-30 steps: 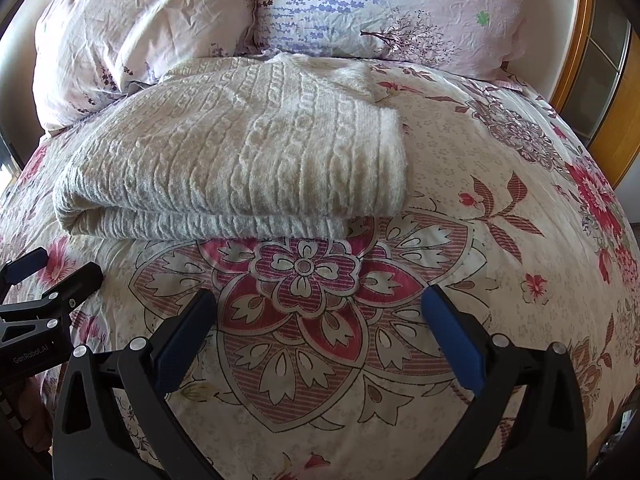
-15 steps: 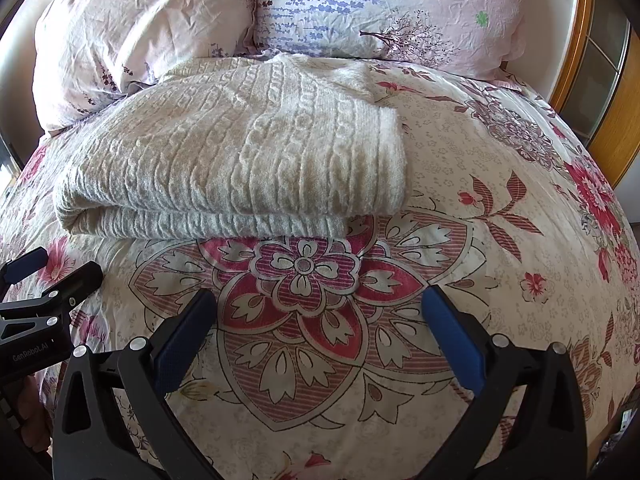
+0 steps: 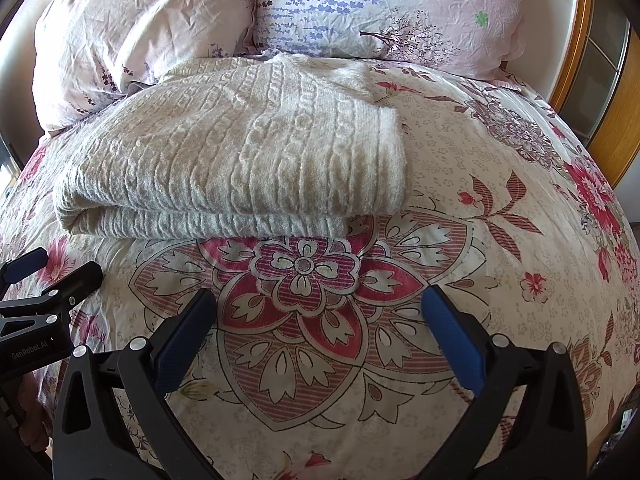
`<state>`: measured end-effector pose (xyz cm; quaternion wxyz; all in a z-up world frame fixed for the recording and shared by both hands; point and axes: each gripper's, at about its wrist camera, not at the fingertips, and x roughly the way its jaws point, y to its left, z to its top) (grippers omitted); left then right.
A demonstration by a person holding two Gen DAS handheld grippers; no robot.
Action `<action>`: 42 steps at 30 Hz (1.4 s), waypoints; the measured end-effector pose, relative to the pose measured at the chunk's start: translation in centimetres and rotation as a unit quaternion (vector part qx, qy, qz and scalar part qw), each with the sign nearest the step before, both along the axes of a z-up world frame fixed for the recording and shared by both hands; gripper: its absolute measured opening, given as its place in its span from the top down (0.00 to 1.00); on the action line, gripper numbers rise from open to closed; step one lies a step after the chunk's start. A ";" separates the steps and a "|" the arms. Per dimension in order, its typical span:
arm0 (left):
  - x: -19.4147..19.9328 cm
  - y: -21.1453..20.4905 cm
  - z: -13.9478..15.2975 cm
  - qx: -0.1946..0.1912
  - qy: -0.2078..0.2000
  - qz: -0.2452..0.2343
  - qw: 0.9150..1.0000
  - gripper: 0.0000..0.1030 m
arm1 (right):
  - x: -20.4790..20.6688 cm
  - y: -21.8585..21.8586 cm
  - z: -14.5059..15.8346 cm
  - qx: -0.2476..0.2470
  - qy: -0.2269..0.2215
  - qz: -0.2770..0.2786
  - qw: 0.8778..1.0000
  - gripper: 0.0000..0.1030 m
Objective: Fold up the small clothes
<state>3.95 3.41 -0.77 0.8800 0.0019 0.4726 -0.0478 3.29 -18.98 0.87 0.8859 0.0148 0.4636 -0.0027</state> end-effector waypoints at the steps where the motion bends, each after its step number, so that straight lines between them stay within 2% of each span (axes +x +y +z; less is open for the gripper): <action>1: 0.0 0.0 0.0 0.000 0.001 0.000 1.000 0.02 | 0.0 0.0 0.0 0.000 0.000 0.000 1.000 0.01; 42: 0.4 0.1 0.0 0.001 0.013 -0.004 1.000 0.02 | 0.0 0.0 0.0 0.000 -0.001 -0.001 1.000 0.01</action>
